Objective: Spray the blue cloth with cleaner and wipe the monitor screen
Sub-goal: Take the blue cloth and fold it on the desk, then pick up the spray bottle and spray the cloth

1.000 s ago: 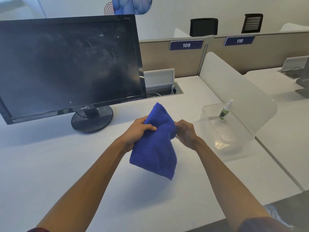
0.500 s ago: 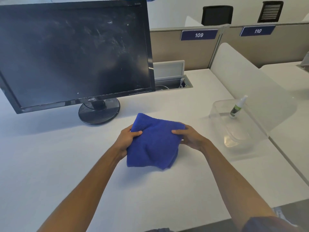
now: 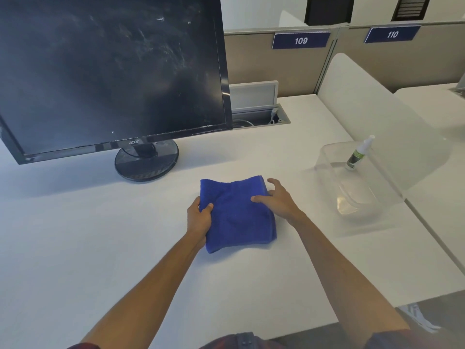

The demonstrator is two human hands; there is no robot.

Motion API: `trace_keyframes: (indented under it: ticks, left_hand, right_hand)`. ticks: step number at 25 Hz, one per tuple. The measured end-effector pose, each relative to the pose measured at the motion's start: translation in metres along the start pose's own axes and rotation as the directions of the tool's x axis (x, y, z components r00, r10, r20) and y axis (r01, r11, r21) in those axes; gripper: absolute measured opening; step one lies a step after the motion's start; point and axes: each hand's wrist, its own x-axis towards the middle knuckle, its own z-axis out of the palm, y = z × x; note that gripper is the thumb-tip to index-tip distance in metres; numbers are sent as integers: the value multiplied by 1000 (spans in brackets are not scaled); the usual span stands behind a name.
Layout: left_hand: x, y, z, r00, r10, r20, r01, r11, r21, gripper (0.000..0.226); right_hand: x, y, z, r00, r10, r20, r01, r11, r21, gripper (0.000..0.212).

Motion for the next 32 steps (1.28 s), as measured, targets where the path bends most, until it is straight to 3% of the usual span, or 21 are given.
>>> trace_keyframes:
  ticks: [4, 7, 13, 18, 21, 25, 32]
  left_hand:
    - [1, -4, 0, 999, 54, 5, -54, 995, 81, 24]
    - [4, -8, -3, 993, 117, 7, -116, 963, 244, 23]
    - [1, -14, -4, 970, 239, 34, -232, 883, 408, 47]
    - [9, -22, -18, 933, 349, 91, -318, 676, 664, 69]
    - [14, -33, -32, 868, 472, 154, -395, 467, 791, 60]
    - [24, -48, -47, 852, 463, 246, -402, 275, 873, 65]
    - [32, -50, -50, 850, 454, 266, -395, 215, 893, 67]
  right_hand:
    - [-2, 6, 0, 999, -25, 27, 29, 987, -159, 80]
    - [-5, 13, 0, 999, -39, 2, 39, 989, -145, 76]
    - [-5, 22, -3, 983, -94, -156, 75, 990, -122, 67]
    - [-12, 26, -9, 962, -159, -221, 104, 965, -243, 59]
    - [-18, 21, -33, 886, -292, -361, 197, 941, -276, 35]
    - [-18, 15, -82, 747, -430, -506, 320, 901, -293, 15]
    - [6, 18, -173, 566, -403, -720, 252, 915, -314, 22]
